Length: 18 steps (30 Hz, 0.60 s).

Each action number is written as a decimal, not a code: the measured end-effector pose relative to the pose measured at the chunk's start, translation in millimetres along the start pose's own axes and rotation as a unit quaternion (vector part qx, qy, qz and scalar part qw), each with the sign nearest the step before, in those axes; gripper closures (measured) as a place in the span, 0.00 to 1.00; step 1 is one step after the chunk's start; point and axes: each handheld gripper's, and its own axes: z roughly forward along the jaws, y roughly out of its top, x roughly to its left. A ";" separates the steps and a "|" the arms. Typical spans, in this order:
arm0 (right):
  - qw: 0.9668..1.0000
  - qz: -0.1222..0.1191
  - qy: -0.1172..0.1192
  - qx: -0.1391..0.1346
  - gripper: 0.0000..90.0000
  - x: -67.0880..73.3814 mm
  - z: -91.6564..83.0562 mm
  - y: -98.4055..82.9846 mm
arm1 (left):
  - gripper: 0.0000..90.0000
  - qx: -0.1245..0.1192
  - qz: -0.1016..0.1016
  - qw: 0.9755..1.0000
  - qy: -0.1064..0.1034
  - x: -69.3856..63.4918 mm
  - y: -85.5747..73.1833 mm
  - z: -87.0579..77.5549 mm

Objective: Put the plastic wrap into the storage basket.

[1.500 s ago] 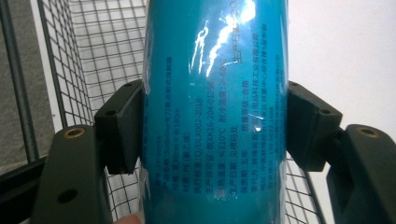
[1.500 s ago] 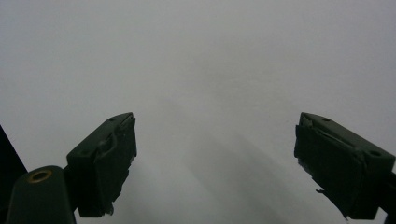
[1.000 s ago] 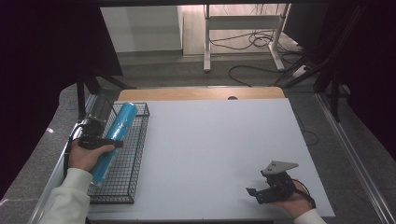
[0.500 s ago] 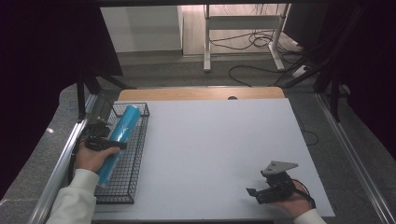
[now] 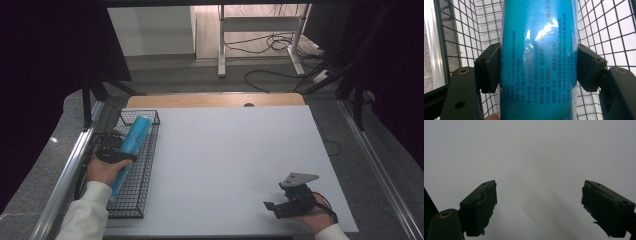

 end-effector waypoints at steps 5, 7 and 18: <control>1.000 0.000 0.001 0.000 0.15 0.0 0.2 0.0 | 0.35 0.005 0.000 1.000 -0.003 -1.3 1.4 1.8; 1.000 0.000 0.000 0.000 0.15 0.0 0.1 0.0 | 0.35 0.006 0.000 1.000 -0.001 -2.0 1.7 2.6; 1.000 0.000 0.001 0.000 0.15 -1.1 -0.6 -0.9 | 0.36 -0.002 -0.025 1.000 -0.016 -2.3 1.3 10.9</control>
